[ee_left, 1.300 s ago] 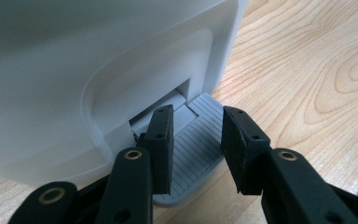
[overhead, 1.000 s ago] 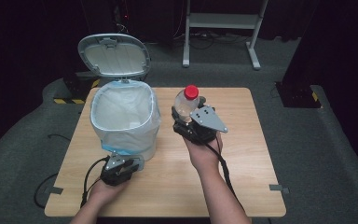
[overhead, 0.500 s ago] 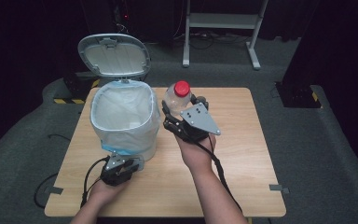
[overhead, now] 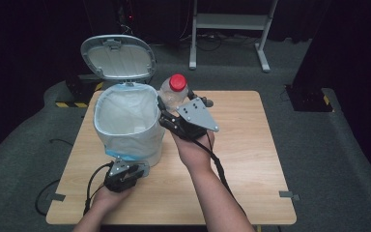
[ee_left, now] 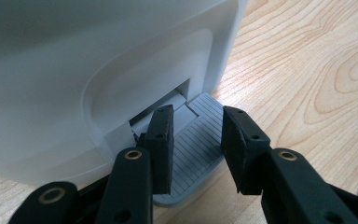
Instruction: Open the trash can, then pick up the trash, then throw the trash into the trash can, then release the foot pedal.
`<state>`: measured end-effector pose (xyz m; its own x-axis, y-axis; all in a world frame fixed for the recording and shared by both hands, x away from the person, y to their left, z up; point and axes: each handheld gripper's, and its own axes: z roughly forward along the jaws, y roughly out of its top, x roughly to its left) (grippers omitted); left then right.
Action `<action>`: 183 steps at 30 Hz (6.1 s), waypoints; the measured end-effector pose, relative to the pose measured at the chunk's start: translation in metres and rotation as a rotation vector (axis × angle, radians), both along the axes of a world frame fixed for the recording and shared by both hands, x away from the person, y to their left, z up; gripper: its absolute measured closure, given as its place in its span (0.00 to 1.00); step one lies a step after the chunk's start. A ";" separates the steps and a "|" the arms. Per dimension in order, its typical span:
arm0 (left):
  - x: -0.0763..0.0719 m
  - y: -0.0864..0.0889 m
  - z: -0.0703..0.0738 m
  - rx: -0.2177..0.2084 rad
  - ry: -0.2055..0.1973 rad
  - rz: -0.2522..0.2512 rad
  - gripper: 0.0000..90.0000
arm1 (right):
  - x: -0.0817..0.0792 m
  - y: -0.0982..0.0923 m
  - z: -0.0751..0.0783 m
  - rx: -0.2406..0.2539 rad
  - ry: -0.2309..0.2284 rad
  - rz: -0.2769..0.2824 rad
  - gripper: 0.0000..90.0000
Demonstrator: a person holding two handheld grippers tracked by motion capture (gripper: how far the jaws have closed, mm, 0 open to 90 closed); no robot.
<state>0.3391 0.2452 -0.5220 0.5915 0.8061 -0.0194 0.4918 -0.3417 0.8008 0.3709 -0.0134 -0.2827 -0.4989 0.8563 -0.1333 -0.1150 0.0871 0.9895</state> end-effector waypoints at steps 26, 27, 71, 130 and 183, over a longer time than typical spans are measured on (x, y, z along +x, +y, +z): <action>0.000 0.000 0.000 0.002 -0.002 -0.002 0.71 | 0.028 0.055 0.015 0.026 0.017 0.061 0.30; 0.000 0.000 0.000 0.002 -0.002 -0.001 0.71 | 0.029 0.057 0.015 0.028 0.021 0.065 0.30; -0.001 -0.001 0.000 0.013 -0.007 -0.004 0.71 | 0.043 0.109 0.009 0.012 0.092 0.147 0.17; 0.000 0.000 0.000 -0.001 -0.003 0.004 0.70 | -0.010 0.021 -0.091 -0.080 0.168 0.092 0.23; -0.026 0.041 0.007 -0.071 -0.111 0.044 0.39 | 0.011 -0.066 -0.243 -0.302 0.783 -0.121 0.17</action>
<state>0.3127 0.2864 -0.5146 0.5572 0.8303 -0.0134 0.4123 -0.2626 0.8724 0.3823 -0.0792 -0.5258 -0.4500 0.8928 -0.0193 0.6207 0.3282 0.7121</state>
